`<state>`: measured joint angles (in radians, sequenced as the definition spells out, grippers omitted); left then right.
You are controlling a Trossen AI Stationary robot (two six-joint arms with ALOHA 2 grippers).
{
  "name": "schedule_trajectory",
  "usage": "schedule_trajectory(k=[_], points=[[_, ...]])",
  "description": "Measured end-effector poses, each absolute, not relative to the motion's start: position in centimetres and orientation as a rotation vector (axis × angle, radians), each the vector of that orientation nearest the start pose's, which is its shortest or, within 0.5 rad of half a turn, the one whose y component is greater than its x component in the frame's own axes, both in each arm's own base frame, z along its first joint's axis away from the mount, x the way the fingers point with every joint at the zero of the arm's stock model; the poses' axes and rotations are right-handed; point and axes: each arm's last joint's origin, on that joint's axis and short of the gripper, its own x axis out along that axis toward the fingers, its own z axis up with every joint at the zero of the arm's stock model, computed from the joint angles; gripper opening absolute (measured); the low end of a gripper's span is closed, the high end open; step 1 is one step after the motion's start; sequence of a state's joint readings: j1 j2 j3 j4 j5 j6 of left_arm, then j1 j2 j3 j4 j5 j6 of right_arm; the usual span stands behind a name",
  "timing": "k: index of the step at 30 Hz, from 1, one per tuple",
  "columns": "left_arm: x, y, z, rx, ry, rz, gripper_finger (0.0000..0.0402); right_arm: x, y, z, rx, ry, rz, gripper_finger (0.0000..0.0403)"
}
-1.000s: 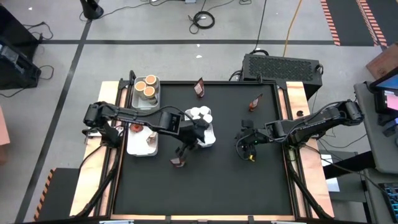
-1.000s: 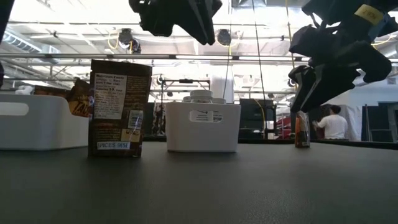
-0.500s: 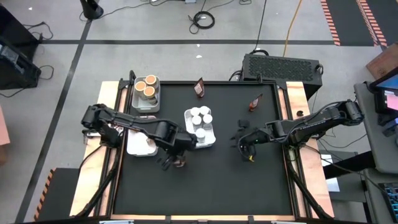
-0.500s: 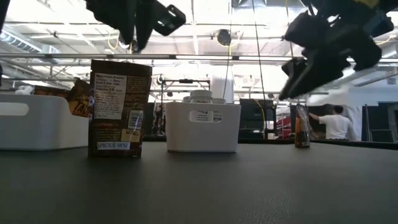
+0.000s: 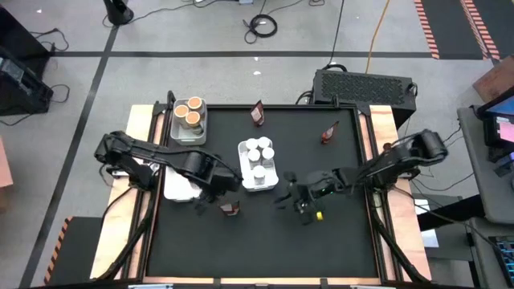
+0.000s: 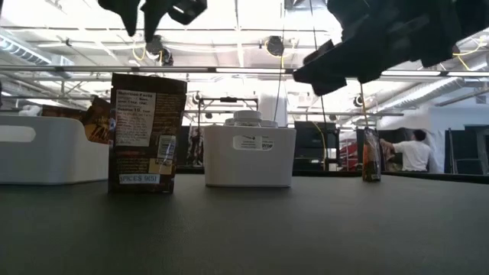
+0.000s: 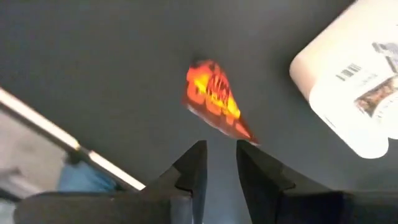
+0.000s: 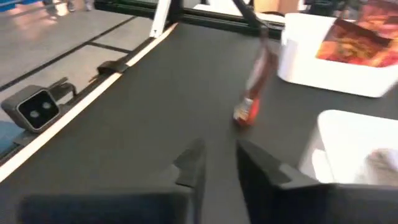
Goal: Sort spices by type
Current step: Put the orange seasoning pack into the left white bin
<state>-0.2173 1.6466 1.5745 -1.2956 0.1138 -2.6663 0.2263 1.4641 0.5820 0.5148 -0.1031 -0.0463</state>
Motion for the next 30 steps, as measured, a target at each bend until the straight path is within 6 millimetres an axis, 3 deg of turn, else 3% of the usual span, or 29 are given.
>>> schedule_trajectory(k=[4, 10, 22, 30], points=[[29.0, -6.7, 32.1, -1.860, 0.891, 1.489, 0.0091, 29.0, 8.0, 16.5, -0.103, 0.345, 0.294, 0.0011], [29.3, -7.0, 31.8, -1.565, 1.089, 1.209, 0.0091, 31.5, 9.7, 14.6, -0.181, 0.387, 0.147, 0.0001], [30.5, -7.1, 30.1, -1.177, 1.136, 1.024, 0.0091, 33.7, 10.2, 11.3, -0.218, 0.457, 0.034, 0.0000], [30.9, -7.0, 30.2, -1.152, 1.067, 1.001, 0.0091, 33.9, 10.1, 11.4, -0.271, 0.418, -0.023, 0.0000]])
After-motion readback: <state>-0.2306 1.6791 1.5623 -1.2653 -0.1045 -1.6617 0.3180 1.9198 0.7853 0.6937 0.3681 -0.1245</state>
